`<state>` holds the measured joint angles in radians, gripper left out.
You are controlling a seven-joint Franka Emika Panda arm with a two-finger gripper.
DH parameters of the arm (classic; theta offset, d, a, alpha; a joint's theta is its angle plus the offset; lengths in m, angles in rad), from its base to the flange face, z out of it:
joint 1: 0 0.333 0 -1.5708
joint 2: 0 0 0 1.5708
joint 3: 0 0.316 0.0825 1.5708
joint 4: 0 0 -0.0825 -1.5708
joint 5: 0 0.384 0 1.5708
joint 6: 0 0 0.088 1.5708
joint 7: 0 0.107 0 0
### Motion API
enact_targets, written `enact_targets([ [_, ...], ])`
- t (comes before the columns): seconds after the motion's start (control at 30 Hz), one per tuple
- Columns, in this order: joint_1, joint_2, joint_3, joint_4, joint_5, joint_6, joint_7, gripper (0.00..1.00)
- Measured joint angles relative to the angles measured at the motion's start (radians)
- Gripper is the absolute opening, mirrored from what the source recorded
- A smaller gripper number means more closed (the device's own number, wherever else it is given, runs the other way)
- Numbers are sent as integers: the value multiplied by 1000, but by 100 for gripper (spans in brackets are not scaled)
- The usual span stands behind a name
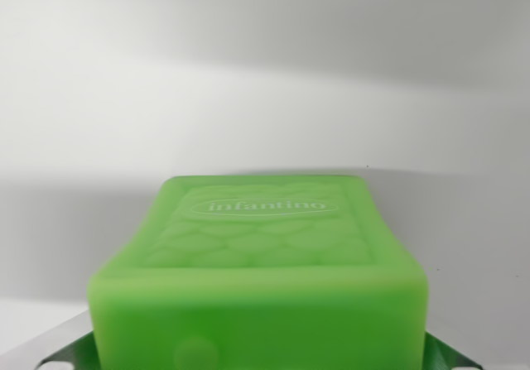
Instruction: Stack cube
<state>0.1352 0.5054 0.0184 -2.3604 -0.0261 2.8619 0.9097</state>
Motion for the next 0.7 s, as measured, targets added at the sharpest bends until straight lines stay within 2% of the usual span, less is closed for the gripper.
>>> enact_targets([
  [0.27, 0, -5, 0, -1, 0, -2, 0, 0],
  [0.7, 0, -52, 0, -14, 0, -35, 0, 0],
])
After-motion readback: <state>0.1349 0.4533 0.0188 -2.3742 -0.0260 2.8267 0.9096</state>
